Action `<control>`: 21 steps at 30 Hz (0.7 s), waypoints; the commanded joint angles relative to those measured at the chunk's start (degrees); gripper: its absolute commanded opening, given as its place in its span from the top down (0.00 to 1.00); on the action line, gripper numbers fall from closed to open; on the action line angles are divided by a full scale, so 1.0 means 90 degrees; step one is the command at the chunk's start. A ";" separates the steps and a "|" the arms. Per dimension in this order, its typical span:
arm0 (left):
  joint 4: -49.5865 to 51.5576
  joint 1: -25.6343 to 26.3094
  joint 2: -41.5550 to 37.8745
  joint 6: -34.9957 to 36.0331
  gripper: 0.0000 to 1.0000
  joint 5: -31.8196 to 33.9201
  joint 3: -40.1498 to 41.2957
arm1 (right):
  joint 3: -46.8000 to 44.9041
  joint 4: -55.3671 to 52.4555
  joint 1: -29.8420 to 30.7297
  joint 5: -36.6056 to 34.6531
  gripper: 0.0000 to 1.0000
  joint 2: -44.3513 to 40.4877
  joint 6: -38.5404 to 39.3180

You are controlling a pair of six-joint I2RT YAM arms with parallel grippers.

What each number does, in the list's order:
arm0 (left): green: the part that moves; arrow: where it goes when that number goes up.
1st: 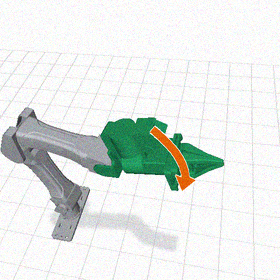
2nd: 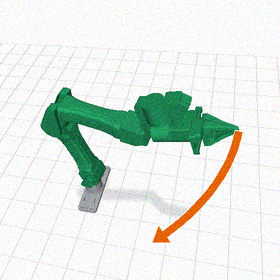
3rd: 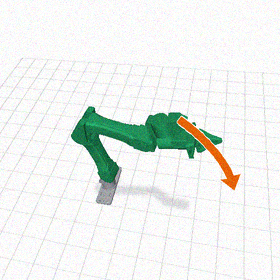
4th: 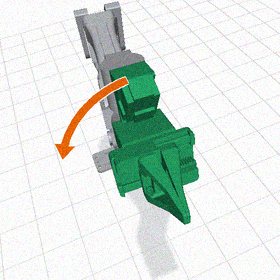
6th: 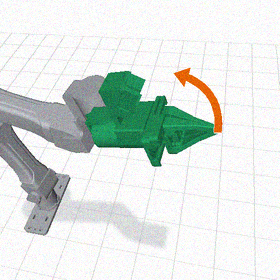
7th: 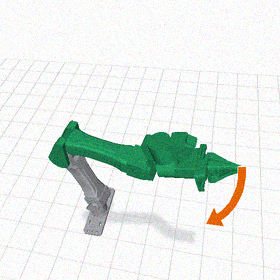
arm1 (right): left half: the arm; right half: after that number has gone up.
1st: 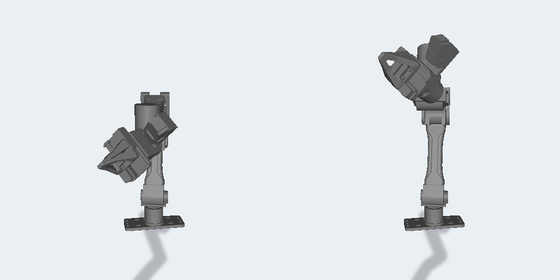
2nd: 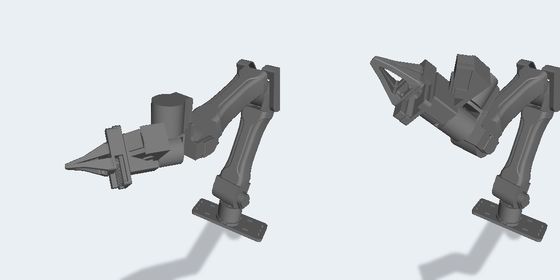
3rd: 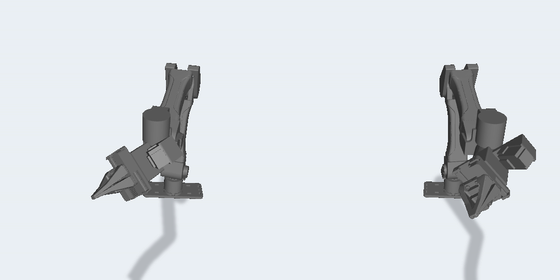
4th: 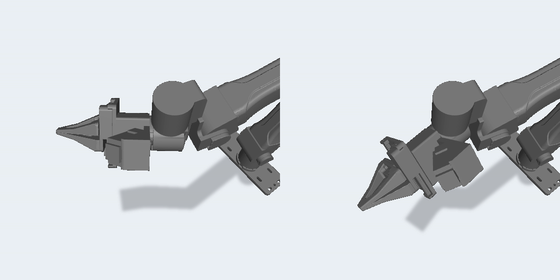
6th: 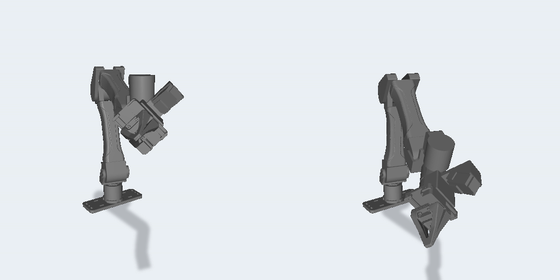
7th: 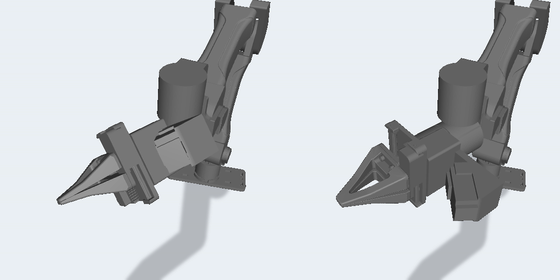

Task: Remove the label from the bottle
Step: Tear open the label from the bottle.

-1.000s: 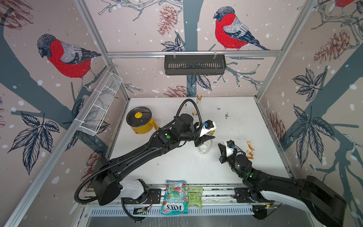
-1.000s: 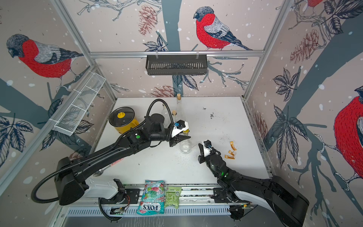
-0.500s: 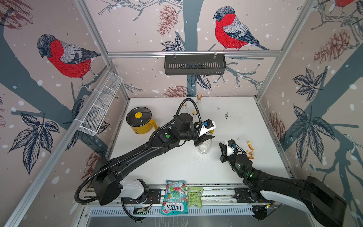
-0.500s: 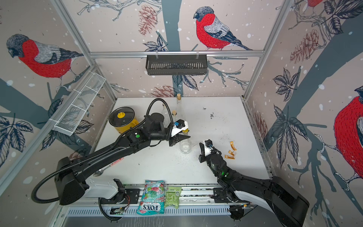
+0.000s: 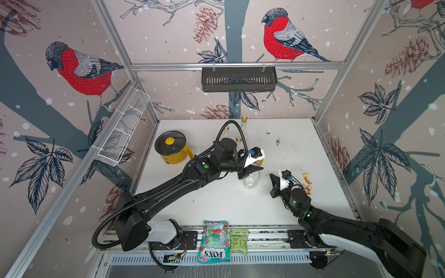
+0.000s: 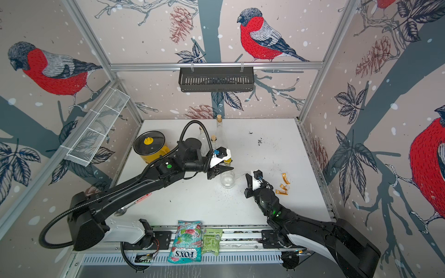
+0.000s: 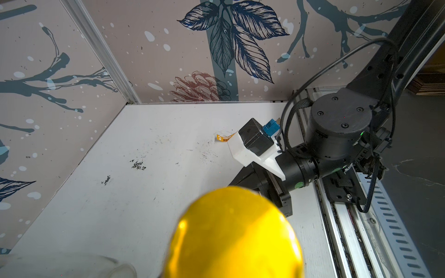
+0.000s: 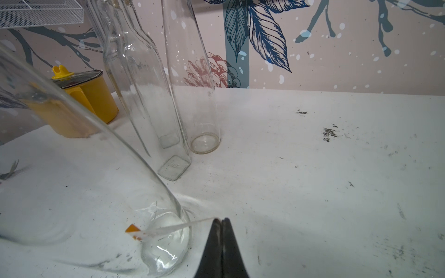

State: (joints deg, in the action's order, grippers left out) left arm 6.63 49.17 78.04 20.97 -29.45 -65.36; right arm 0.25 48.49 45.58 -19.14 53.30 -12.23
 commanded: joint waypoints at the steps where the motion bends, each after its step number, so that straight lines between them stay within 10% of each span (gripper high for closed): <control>1: 0.1011 -0.0012 0.0007 -0.0028 1.00 -0.0209 0.0046 | -0.0088 0.0218 -0.0006 -0.0052 1.00 0.0015 -0.0077; 21: 0.1031 -0.0006 -0.0112 0.0090 1.00 -0.0497 0.0096 | -0.0099 0.0260 -0.0045 0.0006 1.00 0.0032 -0.0077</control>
State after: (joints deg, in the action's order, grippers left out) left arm 7.77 49.17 76.97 22.39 -31.97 -64.90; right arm 0.25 48.51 45.34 -18.31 53.67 -12.23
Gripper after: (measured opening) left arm 0.311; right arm 0.049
